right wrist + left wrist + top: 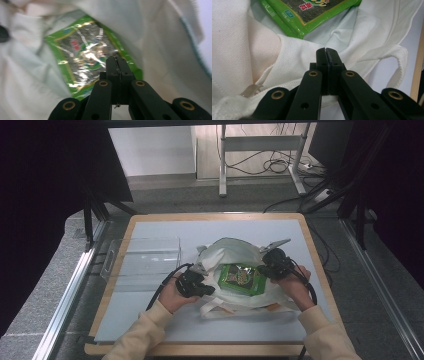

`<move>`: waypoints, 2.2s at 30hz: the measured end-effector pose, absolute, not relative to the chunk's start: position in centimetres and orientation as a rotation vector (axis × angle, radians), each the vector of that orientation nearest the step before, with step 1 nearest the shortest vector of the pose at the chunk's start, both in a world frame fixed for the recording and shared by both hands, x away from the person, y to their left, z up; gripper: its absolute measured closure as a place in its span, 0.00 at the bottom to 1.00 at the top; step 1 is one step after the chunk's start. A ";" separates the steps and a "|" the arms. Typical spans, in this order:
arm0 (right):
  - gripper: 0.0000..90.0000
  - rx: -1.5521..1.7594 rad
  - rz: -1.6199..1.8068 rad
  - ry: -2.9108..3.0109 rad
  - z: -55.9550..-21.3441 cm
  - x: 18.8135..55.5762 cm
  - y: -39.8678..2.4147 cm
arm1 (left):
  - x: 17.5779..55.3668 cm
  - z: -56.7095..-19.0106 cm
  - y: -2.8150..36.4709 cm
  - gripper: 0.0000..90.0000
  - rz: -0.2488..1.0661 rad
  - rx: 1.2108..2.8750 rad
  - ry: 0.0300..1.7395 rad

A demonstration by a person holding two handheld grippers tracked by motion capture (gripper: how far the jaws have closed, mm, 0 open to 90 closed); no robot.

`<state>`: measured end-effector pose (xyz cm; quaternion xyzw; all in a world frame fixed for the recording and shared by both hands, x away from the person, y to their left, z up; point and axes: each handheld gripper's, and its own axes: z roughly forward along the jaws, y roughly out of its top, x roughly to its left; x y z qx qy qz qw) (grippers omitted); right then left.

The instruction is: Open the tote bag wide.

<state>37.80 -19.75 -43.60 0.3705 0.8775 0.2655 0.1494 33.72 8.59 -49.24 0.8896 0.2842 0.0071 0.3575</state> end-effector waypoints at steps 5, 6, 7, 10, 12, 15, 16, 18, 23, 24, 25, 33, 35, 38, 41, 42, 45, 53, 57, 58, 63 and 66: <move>0.99 1.098 0.703 2.451 -43.8 38.7 -20.5 | 33.7 -49.2 8.6 1.00 0.019 2.298 0.734; 0.99 1.092 0.686 2.439 -43.9 38.9 -20.6 | 33.7 -49.2 8.6 1.00 0.018 2.297 0.734; 0.99 1.094 0.669 2.436 -43.9 38.9 -20.7 | 33.7 -49.2 8.6 1.00 0.018 2.297 0.734; 0.99 1.112 0.635 2.397 -44.0 39.3 -21.2 | 33.7 -49.2 8.6 1.00 0.016 2.296 0.735; 0.99 1.127 0.627 2.372 -44.0 39.5 -21.6 | 33.7 -49.2 8.6 1.00 0.016 2.295 0.737; 0.99 1.156 0.616 2.335 -44.1 40.0 -22.2 | 33.7 -49.2 8.7 1.00 0.016 2.296 0.737; 0.99 1.167 0.616 2.328 -44.1 40.1 -22.3 | 33.7 -49.2 8.7 1.00 0.017 2.298 0.735; 0.99 1.188 0.616 2.314 -44.2 40.5 -22.8 | 33.7 -49.2 8.7 1.00 0.015 2.297 0.737; 0.99 1.238 0.619 2.284 -44.7 41.2 -23.4 | 33.7 -49.2 8.7 1.00 0.013 2.296 0.737; 0.99 1.242 0.616 2.287 -44.8 41.3 -23.5 | 33.8 -49.2 8.7 1.00 0.013 2.296 0.736; 0.99 1.243 0.615 2.283 -44.8 41.3 -23.5 | 33.8 -49.2 8.7 1.00 0.012 2.296 0.736; 0.99 1.260 0.665 2.281 -45.0 41.2 -23.8 | 33.7 -49.2 8.7 1.00 0.017 2.294 0.738; 0.99 1.245 0.708 2.286 -44.7 40.8 -23.6 | 33.7 -49.2 8.6 1.00 0.017 2.293 0.737; 0.99 1.202 0.767 2.306 -44.1 39.7 -23.0 | 33.8 -49.1 8.6 1.00 0.018 2.289 0.734; 0.99 1.185 0.828 2.331 -43.7 38.9 -22.7 | 33.7 -48.9 8.7 1.00 0.022 2.283 0.730; 0.99 1.185 0.852 2.340 -43.6 38.7 -22.6 | 33.7 -48.9 8.7 1.00 0.023 2.282 0.725; 0.99 1.184 0.889 2.363 -43.6 38.0 -22.6 | 33.7 -48.8 8.8 1.00 0.026 2.282 0.719; 0.99 1.188 0.983 2.410 -44.0 36.3 -23.1 | 33.6 -48.6 8.8 0.99 0.035 2.267 0.717; 0.96 1.184 1.026 2.412 -43.9 35.9 -23.4 | 33.3 -48.1 9.0 0.97 0.057 2.243 0.717; 0.95 1.181 1.035 2.414 -43.9 35.8 -23.5 | 33.3 -47.9 9.1 0.97 0.059 2.237 0.714; 0.93 1.163 1.059 2.417 -43.7 35.3 -23.6 | 33.0 -47.1 9.3 0.95 0.072 2.211 0.704; 0.91 1.157 1.074 2.423 -43.8 35.0 -23.6 | 32.7 -46.5 9.6 0.91 0.091 2.203 0.690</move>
